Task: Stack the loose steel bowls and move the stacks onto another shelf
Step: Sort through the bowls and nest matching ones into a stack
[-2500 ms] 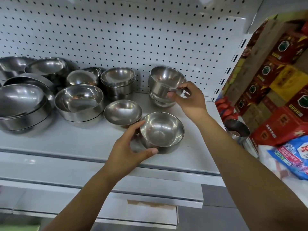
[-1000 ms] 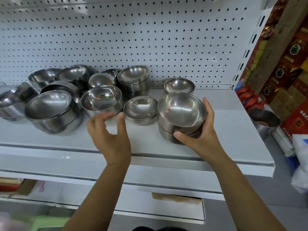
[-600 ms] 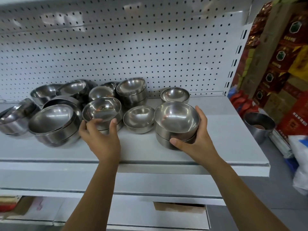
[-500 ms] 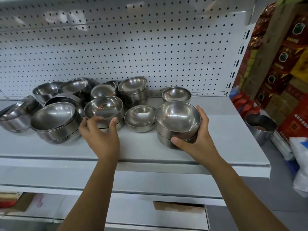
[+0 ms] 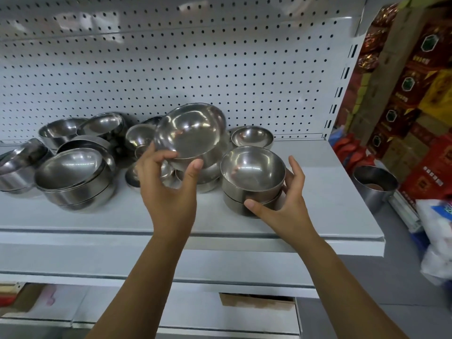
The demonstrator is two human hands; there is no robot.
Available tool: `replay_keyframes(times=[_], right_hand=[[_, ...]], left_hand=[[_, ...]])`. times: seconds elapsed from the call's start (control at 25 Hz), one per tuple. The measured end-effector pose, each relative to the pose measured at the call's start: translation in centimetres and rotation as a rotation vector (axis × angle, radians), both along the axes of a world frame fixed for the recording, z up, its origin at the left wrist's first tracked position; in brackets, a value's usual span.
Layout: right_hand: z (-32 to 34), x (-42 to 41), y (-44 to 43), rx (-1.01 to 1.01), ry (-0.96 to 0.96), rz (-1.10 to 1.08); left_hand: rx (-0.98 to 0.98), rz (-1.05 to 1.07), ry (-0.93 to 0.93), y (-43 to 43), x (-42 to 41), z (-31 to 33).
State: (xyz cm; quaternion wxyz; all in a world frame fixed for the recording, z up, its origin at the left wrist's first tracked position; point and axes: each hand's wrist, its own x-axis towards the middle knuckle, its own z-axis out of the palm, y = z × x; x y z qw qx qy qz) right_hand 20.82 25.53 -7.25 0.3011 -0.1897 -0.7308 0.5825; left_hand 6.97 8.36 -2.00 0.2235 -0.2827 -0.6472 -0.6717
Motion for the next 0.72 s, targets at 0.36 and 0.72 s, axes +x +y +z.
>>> replay_keyframes(times=[0.36,0.72], right_hand=[[0.4,0.4,-0.1,0.123,0.018,-0.061],[0.3,0.6,-0.1,0.061,-0.040,0.018]], left_hand=[[-0.058,-0.367,-0.162,2.2,2.9,1.9],[-0.260,-0.435,-0.108,2.7,2.7,-0.3]])
